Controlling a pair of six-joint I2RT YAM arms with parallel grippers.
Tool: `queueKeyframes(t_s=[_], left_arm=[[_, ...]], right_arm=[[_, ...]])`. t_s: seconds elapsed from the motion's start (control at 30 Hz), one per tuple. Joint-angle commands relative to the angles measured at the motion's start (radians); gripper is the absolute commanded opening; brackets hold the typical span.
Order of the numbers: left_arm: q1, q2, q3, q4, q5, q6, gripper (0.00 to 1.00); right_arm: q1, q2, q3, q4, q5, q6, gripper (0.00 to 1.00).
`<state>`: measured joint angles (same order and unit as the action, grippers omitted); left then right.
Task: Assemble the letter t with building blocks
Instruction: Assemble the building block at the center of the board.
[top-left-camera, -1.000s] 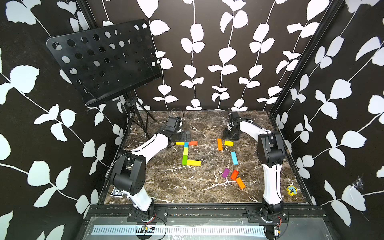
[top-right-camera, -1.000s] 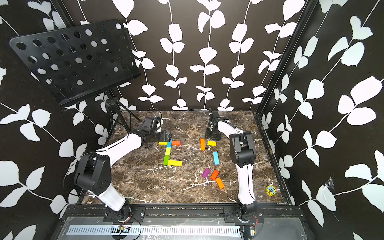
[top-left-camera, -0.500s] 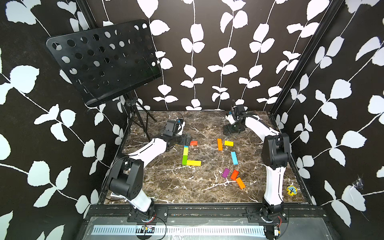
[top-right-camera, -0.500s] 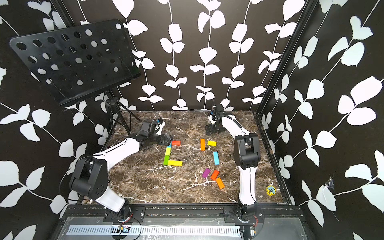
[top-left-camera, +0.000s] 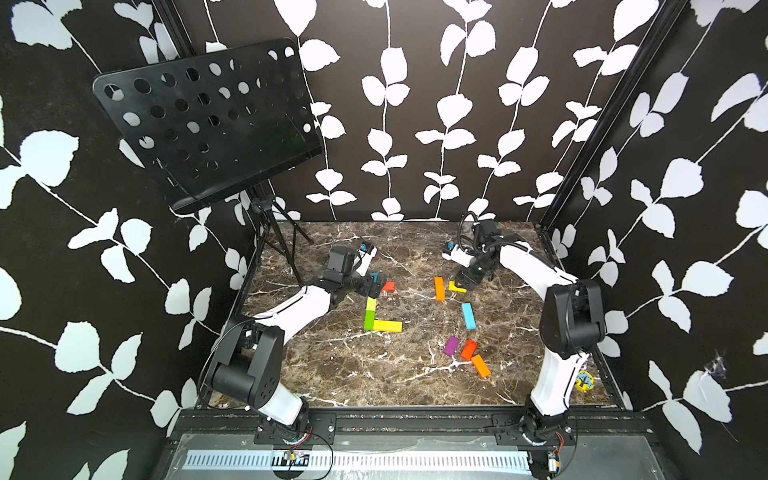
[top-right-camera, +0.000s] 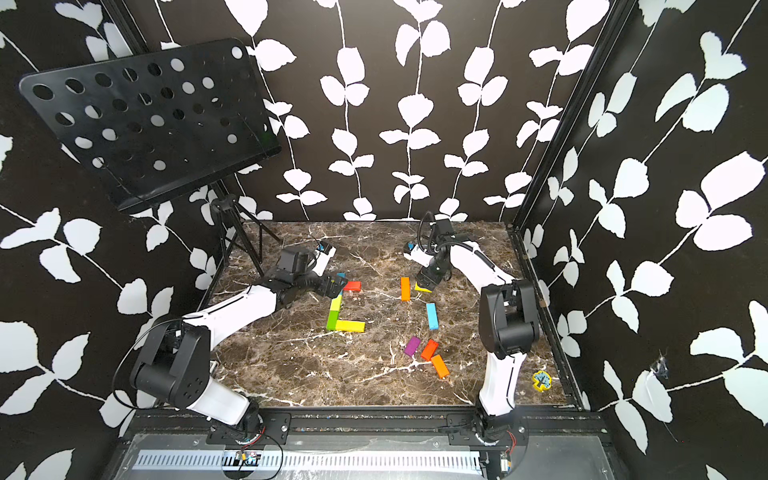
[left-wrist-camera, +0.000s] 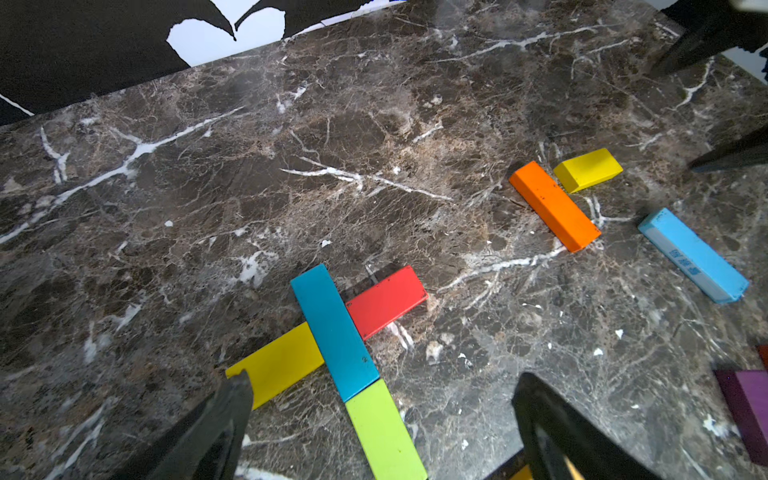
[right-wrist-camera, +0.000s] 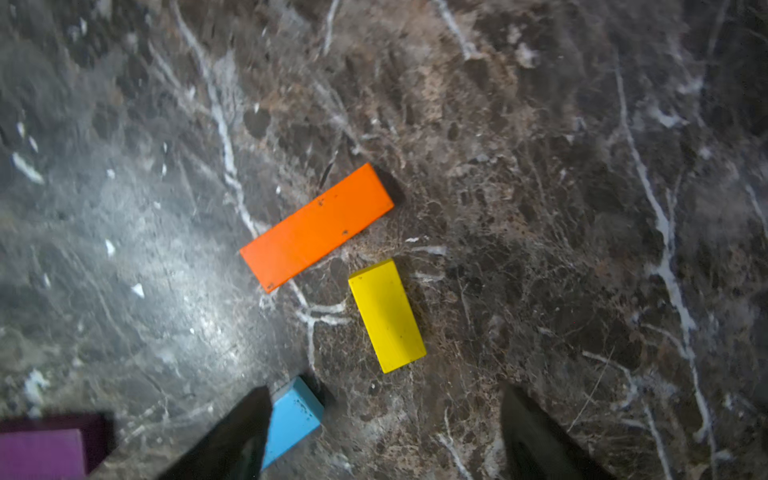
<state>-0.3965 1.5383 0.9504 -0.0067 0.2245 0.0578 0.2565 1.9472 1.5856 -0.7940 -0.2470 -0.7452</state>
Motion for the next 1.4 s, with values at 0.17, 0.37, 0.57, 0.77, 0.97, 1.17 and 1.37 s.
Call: queueKeyframes(t_s=[0.17, 0.37, 0.57, 0.77, 0.97, 1.17, 1.37], left_arm=[[0.005, 0.011, 0.043, -0.007, -0.033, 0.025, 0.99], [0.005, 0.011, 0.042, -0.021, -0.073, 0.021, 0.99], [0.005, 0.029, 0.060, -0.034, -0.084, 0.017, 0.99], [0.005, 0.045, 0.078, -0.045, -0.091, 0.018, 0.99], [0.005, 0.055, 0.083, -0.051, -0.094, 0.007, 0.99], [0.005, 0.056, 0.082, -0.056, -0.095, 0.005, 0.99], [0.005, 0.057, 0.082, -0.059, -0.095, -0.004, 0.99]], right_arm=[[0.011, 0.133, 0.098, -0.090, -0.037, -0.101, 0.61], [0.013, 0.144, 0.088, -0.084, -0.011, -0.128, 0.59], [0.024, 0.172, 0.088, -0.091, 0.048, -0.154, 0.57], [0.029, 0.184, 0.079, -0.061, 0.084, -0.144, 0.55], [0.031, 0.203, 0.091, -0.047, 0.097, -0.125, 0.52], [0.030, 0.220, 0.105, -0.058, 0.094, -0.125, 0.49], [0.030, 0.222, 0.101, -0.072, 0.085, -0.142, 0.38]])
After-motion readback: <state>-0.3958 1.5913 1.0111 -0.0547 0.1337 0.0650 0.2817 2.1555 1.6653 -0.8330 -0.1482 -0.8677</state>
